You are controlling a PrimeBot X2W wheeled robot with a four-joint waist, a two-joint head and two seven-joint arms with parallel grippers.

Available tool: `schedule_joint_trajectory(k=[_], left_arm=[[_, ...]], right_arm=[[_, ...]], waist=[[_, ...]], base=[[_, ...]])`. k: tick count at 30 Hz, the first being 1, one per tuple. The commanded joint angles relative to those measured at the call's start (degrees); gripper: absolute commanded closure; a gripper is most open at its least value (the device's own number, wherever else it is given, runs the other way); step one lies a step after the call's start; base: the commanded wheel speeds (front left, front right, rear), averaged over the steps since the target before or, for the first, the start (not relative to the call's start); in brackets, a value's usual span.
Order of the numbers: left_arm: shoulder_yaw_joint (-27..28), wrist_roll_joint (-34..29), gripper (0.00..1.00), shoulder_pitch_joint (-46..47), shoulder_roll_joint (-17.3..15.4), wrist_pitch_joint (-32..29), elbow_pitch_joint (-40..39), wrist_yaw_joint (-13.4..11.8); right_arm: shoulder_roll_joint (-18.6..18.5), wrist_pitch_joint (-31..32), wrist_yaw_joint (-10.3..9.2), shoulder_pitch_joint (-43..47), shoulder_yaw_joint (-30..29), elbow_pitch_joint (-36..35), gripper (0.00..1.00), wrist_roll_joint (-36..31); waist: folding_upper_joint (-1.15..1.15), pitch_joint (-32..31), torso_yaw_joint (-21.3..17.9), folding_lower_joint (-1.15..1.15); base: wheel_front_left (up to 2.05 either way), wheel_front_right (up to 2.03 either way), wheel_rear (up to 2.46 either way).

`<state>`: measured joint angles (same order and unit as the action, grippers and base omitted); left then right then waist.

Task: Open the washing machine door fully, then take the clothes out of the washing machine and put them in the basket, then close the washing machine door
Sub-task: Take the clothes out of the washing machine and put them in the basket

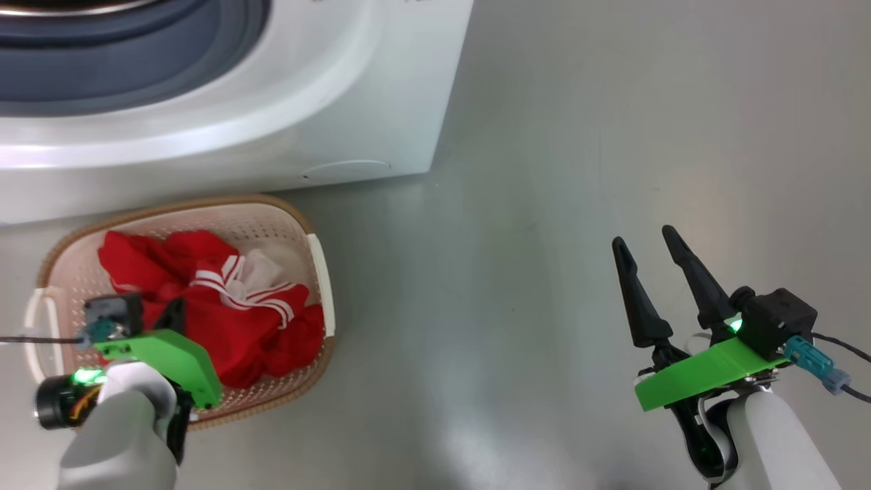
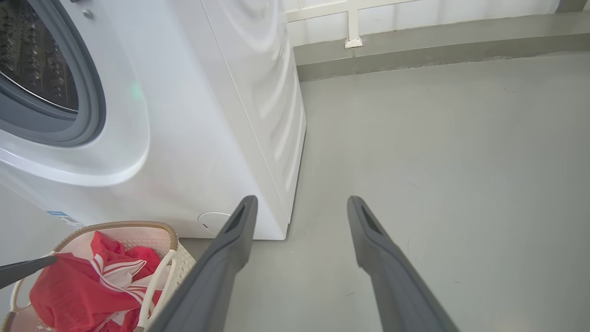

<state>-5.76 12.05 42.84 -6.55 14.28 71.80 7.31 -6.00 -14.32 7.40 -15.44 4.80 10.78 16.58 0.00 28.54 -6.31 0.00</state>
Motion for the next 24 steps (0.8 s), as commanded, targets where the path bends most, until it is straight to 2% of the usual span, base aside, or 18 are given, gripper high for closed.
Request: schedule_joint_trajectory(k=[1, 4, 5, 7, 8, 9, 10, 17, 24], left_arm=[[1.5, 0.7, 1.0, 0.5, -2.8, 0.7, 0.2, 0.2], [1.6, 1.3, 1.0, 1.0, -2.9, 0.7, 0.9, 0.2], [1.7, 1.6, 0.92, 1.0, -2.9, 0.7, 1.1, 0.2], [1.9, 2.0, 0.59, 1.0, -3.0, 0.7, 1.3, 0.2], [2.0, 2.3, 0.37, 0.9, -2.9, 0.7, 1.3, 0.2], [2.1, 2.5, 0.03, 0.7, -2.8, 0.7, 1.4, 0.2], [2.1, 2.7, 0.0, 0.6, -2.7, 0.7, 1.4, 0.2], [2.8, 4.4, 0.0, -1.6, -2.1, 0.7, -0.4, 0.2], [3.9, 6.2, 0.0, -5.7, -1.5, 0.7, -7.7, 0.2]], right_arm=[[0.1, -0.7, 0.09, -0.2, 1.4, -1.4, 0.0, -0.7], [0.2, -0.7, 0.09, -0.5, 1.4, -1.3, 0.0, -0.8], [0.3, -0.7, 0.09, -0.5, 1.3, -1.2, 0.0, -0.8], [0.3, -0.7, 0.09, -0.6, 1.1, -1.0, 0.0, -0.9], [0.3, -0.7, 0.09, -0.6, 1.0, -0.9, 0.0, -1.0], [0.3, -0.7, 0.09, -0.5, 0.9, -0.7, 0.0, -1.0], [0.3, -0.7, 0.09, -0.5, 0.9, -0.6, 0.0, -1.0], [-0.1, -0.7, 0.09, -0.2, 1.1, 0.2, 0.0, -0.9], [-0.5, -0.7, 0.09, 1.4, 0.6, 1.2, 0.0, -0.4]], waist=[[0.0, 1.9, -1.3, 0.0], [0.0, 2.2, -1.4, 0.0], [0.0, 2.2, -1.4, 0.0], [0.0, 2.0, -1.2, 0.0], [0.0, 1.7, -1.0, 0.0], [0.0, 1.3, -0.8, 0.0], [0.0, 1.0, -0.6, 0.0], [0.0, -2.1, 0.7, 0.0], [0.0, -6.7, 2.7, 0.0]], base=[[0.0, 0.0, 0.0], [0.0, 0.0, 0.0], [0.0, 0.0, 0.0], [0.0, 0.0, 0.0], [0.0, 0.0, 0.0], [0.0, 0.0, 0.0], [0.0, 0.0, 0.0], [0.0, 0.0, 0.0], [0.0, 0.0, 0.0]])
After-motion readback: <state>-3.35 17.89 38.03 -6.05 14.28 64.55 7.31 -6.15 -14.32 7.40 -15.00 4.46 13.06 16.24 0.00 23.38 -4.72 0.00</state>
